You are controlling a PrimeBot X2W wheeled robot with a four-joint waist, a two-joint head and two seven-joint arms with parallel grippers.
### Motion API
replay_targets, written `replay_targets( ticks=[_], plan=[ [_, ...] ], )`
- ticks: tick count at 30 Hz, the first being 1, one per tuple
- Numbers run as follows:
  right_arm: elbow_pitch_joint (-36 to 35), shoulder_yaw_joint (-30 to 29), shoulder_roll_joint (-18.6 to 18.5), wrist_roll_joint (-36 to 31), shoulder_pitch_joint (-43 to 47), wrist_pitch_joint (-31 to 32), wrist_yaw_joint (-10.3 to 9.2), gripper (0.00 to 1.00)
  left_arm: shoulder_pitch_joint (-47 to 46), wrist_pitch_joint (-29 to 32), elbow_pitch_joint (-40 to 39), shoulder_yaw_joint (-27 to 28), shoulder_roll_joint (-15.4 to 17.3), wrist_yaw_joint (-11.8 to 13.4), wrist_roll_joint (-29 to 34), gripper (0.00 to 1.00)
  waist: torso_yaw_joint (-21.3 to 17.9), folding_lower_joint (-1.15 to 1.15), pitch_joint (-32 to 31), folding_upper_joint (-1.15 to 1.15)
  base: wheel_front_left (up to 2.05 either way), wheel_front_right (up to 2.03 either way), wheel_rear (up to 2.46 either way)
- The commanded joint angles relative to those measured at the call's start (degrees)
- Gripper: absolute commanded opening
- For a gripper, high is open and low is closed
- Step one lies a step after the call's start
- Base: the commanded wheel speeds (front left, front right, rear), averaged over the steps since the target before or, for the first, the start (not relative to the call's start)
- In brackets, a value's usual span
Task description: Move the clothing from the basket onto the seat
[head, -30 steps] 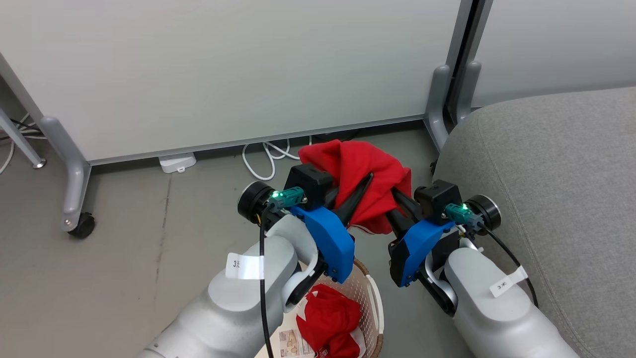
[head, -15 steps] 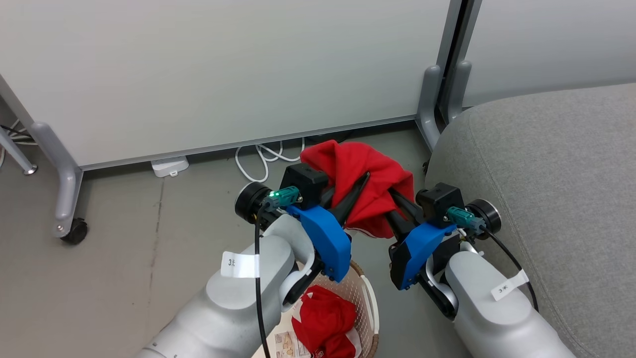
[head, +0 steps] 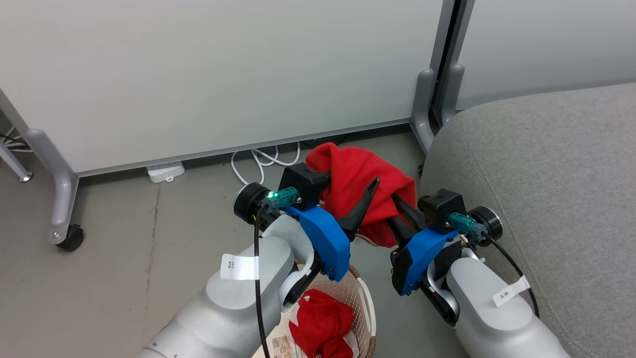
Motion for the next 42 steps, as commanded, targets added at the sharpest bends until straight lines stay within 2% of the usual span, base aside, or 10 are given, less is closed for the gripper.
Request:
replay_targets(
  ticks=[1,9,21,28,33,42],
  plan=[
    [-0.28,-0.2,-0.16,0.0,0.49,-0.21,0.01,0.0,-0.07,-0.26,-0.04,-0.1,0.02,0.3,-0.21,1.0,-0.05,0.0,-0.1,0.0,0.0,0.0,0.0],
    [-0.93,-0.62,-0.15,-0.43,0.99,-0.21,0.01,0.0,0.97,-1.97,-0.4,0.47,0.26,1.34,-0.04,1.0,-0.16,0.0,-0.57,0.0,0.0,0.0,0.0],
    [-2.15,-2.63,-0.15,-1.09,1.84,-0.21,0.01,0.0,7.52,-4.05,-4.46,4.31,4.69,4.56,1.08,1.0,-0.51,0.0,-0.56,0.0,0.0,0.0,0.0],
    [-3.05,-2.16,-0.15,-0.61,2.36,-0.21,0.01,0.0,15.34,-4.07,-13.71,11.52,9.1,6.76,6.2,1.0,-1.34,0.0,-0.45,0.0,0.0,0.0,0.0],
    [-3.34,-2.46,-0.15,-0.95,2.52,-0.21,0.01,0.0,21.99,-4.09,-20.01,18.06,10.92,7.84,10.82,1.0,-1.77,0.0,-0.14,0.0,0.0,0.0,0.0],
    [-3.69,-2.74,-0.15,-0.94,2.87,-0.21,0.01,0.0,32.02,-4.09,-25.86,28.82,10.49,6.58,17.01,1.0,-2.36,0.0,0.4,0.0,0.0,0.0,0.0]
  ],
)
